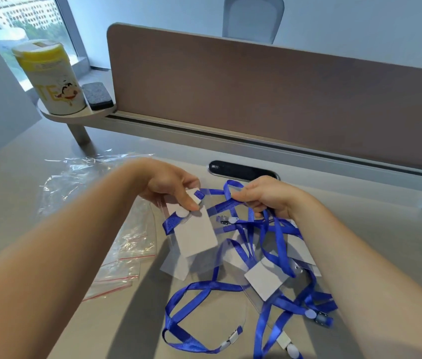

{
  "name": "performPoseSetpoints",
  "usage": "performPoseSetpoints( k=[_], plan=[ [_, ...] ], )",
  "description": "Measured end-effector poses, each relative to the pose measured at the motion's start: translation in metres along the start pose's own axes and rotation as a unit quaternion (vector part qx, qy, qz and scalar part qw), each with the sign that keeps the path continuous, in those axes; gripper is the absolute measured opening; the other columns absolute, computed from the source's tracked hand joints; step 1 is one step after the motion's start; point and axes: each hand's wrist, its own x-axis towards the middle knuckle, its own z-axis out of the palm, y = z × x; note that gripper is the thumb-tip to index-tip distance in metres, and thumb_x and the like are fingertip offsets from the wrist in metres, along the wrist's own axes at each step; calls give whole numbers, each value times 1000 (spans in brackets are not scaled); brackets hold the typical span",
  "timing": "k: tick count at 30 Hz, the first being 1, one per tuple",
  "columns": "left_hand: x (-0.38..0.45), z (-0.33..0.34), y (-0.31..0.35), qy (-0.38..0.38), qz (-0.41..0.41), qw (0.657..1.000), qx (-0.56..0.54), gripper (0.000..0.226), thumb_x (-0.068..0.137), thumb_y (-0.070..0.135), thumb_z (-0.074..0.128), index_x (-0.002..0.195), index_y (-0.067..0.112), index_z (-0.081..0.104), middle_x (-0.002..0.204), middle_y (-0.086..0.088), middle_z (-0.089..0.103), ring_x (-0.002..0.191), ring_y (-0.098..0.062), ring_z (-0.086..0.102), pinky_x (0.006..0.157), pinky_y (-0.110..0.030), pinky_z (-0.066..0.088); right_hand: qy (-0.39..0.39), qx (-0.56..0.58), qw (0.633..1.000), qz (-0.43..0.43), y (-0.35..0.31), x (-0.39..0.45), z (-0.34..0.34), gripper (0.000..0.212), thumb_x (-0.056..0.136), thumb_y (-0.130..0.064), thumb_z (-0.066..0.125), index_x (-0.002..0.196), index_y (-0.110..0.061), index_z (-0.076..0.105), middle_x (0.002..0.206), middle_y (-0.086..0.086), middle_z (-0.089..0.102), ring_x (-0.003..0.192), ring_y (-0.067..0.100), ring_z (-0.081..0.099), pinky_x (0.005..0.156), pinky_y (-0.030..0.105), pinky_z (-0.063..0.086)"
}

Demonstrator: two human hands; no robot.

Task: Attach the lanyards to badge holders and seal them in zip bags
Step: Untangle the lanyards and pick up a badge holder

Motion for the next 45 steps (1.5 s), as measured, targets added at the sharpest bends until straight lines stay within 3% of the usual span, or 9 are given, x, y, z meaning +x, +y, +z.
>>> performPoseSetpoints(
  k=[5, 7, 11, 19, 23, 27, 33, 38, 45],
  plan=[
    [12, 13, 9, 212, -27, 970, 118, 17, 84, 9, 61, 95, 9, 47, 90, -7, 53, 78, -22, 54, 58, -26, 49, 51, 63, 996, -38, -8, 5, 8, 25, 91, -7, 50, 67, -9, 54, 48, -2, 43, 43, 9, 34, 40, 17, 35],
    [23, 17, 5, 304, 17, 951, 52, 25, 86, 13, 59, 106, 6, 45, 95, -11, 49, 86, -26, 53, 64, -33, 52, 59, 103, 991, -58, -12, 6, 14, 15, 93, -4, 45, 84, -8, 56, 57, 2, 47, 38, 5, 37, 38, 15, 35],
    [41, 24, -2, 456, 104, 869, -164, 24, 88, 18, 58, 72, 16, 40, 83, -9, 52, 81, -24, 54, 62, -35, 55, 72, 145, 982, -100, -15, 8, 30, 14, 94, -4, 43, 90, -10, 56, 62, 3, 50, 30, 0, 36, 35, 13, 34],
    [44, 25, -2, 329, 161, 746, -556, 21, 92, 24, 51, 74, 17, 44, 70, 4, 58, 55, -5, 59, 41, -14, 49, -5, 145, 988, -54, 19, -10, 33, 26, 95, -14, 44, 77, -14, 64, 45, -9, 48, 37, 2, 35, 42, 13, 35],
    [33, 38, -8, 250, 156, 779, -554, 21, 92, 28, 49, 77, 14, 50, 43, 9, 63, 38, -3, 60, 44, -13, 52, -28, 164, 986, -18, 39, -20, 28, 30, 94, -17, 46, 67, -10, 59, 37, -9, 42, 42, 7, 36, 49, 18, 37],
    [18, 46, -25, 185, 135, 888, -398, 16, 89, 25, 51, 73, 20, 55, 68, 8, 61, 43, -1, 61, 39, -14, 50, -37, 192, 981, 9, 58, -22, 24, 44, 92, -14, 48, 49, -16, 54, 37, -8, 36, 39, 6, 30, 50, 20, 34],
    [8, 58, -54, -16, 111, 980, -165, 56, 17, 39, 91, 64, 20, 69, 68, 4, 72, 63, -8, 70, 45, -23, 55, -61, 172, 980, 74, 77, -29, 33, 37, 91, -16, 50, 54, -14, 50, 39, -5, 40, 36, 5, 36, 38, 14, 34],
    [9, 84, -54, 139, 46, 989, 15, 35, 79, 16, 63, 111, 9, 50, 88, -3, 62, 76, -15, 61, 56, -27, 53, 80, 123, 989, 30, 66, -30, 54, 20, 85, -11, 61, 65, -8, 61, 47, -1, 50, 35, 3, 38, 31, 11, 32],
    [6, 114, -77, 378, 129, 912, -95, 31, 82, 16, 65, 65, 16, 39, 68, -3, 49, 63, -15, 50, 50, -24, 45, 324, -45, 915, -238, 58, -45, 122, 12, 83, -8, 62, 89, 1, 68, 72, 10, 61, 70, 20, 56, 73, 38, 53]
  ],
)
